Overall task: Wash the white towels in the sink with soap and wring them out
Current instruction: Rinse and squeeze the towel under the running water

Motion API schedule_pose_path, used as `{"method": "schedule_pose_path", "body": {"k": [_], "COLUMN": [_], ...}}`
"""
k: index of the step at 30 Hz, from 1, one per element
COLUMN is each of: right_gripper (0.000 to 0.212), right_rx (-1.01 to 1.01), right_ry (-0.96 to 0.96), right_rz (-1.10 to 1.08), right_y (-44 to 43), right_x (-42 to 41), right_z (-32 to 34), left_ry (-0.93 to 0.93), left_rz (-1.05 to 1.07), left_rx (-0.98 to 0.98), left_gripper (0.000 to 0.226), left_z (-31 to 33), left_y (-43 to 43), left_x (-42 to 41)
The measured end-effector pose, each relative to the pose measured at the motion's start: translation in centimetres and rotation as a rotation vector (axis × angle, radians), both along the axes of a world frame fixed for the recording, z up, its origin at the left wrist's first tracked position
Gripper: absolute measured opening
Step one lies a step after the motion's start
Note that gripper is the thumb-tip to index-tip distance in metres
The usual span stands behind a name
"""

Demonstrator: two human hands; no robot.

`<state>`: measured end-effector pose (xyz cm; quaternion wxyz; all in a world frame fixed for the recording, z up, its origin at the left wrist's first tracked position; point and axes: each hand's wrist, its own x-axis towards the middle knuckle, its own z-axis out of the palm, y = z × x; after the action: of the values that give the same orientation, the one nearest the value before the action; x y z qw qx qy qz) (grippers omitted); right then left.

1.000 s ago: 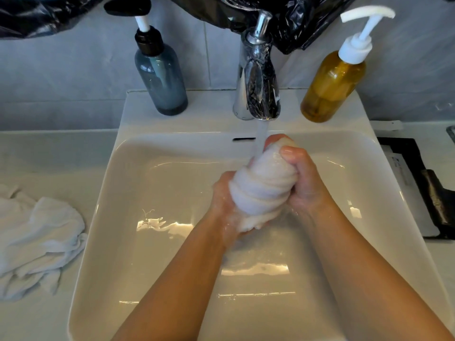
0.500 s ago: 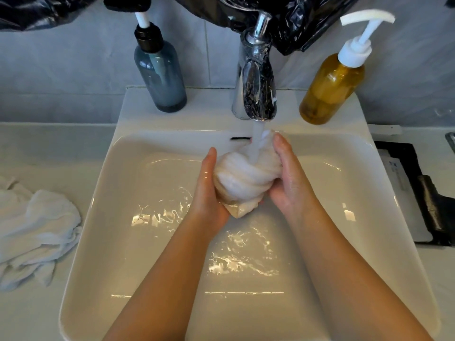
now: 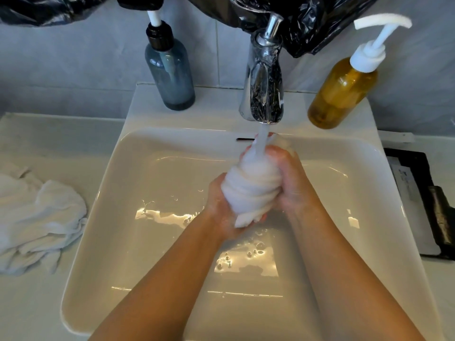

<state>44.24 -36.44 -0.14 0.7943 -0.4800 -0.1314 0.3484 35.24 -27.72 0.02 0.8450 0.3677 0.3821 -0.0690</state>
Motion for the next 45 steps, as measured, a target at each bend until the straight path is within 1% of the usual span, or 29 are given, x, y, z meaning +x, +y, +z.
{"method": "schedule_pose_path", "body": {"k": [1,4,6,8,10,12,15,17,20,22,23,25,26,27,32,34,36,38,41,42,45], "right_gripper": [0.053,0.067,0.062,0.049,0.046,0.045,0.042,0.053,0.065,0.083,0.087,0.080,0.076,0.073,0.068,0.070,0.075,0.075,0.056,0.057,0.069], "right_rx": [-0.002,0.051,0.048,0.028,0.037,0.029,0.013,0.035,0.047,-0.018,-0.064,-0.101,-0.106,-0.114,-0.220,-0.241,-0.197,-0.115,-0.073,-0.073,-0.090], "right_ry": [0.006,0.087,0.093,0.047,0.045,0.042,-0.007,-0.038,-0.038,-0.032,-0.028,-0.032,-0.041,-0.055,-0.199,-0.212,-0.146,-0.037,0.061,0.078,0.065], "right_rz": [0.033,0.154,0.130,0.033,-0.032,-0.076,-0.104,-0.121,-0.129,-0.152,-0.159,-0.154,-0.146,-0.140,-0.134,-0.122,-0.117,-0.132,-0.189,-0.207,-0.260], "right_y": [-0.2,-0.7,-0.6,-0.1,0.6,0.9,1.0,1.1,1.0,1.0,1.0,1.0,1.0,1.0,-0.2,-0.8,-1.3,-1.6,-2.2,-2.5,-3.5], "right_x": [0.0,-0.2,-0.4,-0.6,-0.9,-1.1,-1.6,-1.9,-2.1,-2.3,-2.5,-3.0,-3.2,-3.3,-3.6,-3.6,-3.5,-3.2,-2.5,-2.3,-1.4], "right_z": [0.0,-0.4,-0.3,-0.3,0.4,0.9,1.3,1.4,1.5,1.6,1.6,1.9,2.0,2.1,2.6,2.6,2.4,2.5,2.9,3.1,3.4], "left_ry": [0.028,0.059,0.059,0.008,-0.080,-0.138,-0.076,-0.083,-0.097,-0.101,-0.124,-0.173,-0.185,-0.180,-0.154,-0.168,-0.222,-0.206,-0.135,-0.110,-0.044], "left_rz": [-0.019,0.024,0.050,0.096,0.137,0.166,0.293,0.331,0.361,0.431,0.476,0.510,0.511,0.500,0.317,0.240,0.143,0.146,0.250,0.260,0.230], "left_rx": [0.019,0.070,0.085,0.066,0.029,0.042,0.095,0.091,0.090,0.105,0.129,0.206,0.222,0.185,-0.111,-0.197,-0.224,-0.196,-0.128,-0.114,-0.162], "left_gripper": [0.063,0.036,0.031,0.039,0.047,0.049,0.041,0.045,0.063,0.058,0.055,0.057,0.056,0.053,0.050,0.058,0.066,0.064,0.055,0.053,0.049], "left_z": [-0.2,-0.7,-0.6,-0.4,0.3,0.6,0.8,0.7,0.4,0.2,-0.2,-0.5,-0.5,-0.5,0.7,1.1,1.6,2.0,2.2,2.3,2.8], "left_y": [-0.1,-0.6,-0.7,0.0,0.5,0.7,0.7,0.7,0.8,1.1,1.4,1.9,2.1,2.3,3.7,4.1,4.0,3.4,2.3,1.7,0.3], "left_x": [-0.2,-0.8,-0.9,-0.6,-0.4,-0.3,-0.3,-0.4,-0.7,-0.8,-0.9,-0.9,-1.0,-1.2,-2.3,-2.8,-3.1,-2.7,-1.4,-0.9,0.1]}}
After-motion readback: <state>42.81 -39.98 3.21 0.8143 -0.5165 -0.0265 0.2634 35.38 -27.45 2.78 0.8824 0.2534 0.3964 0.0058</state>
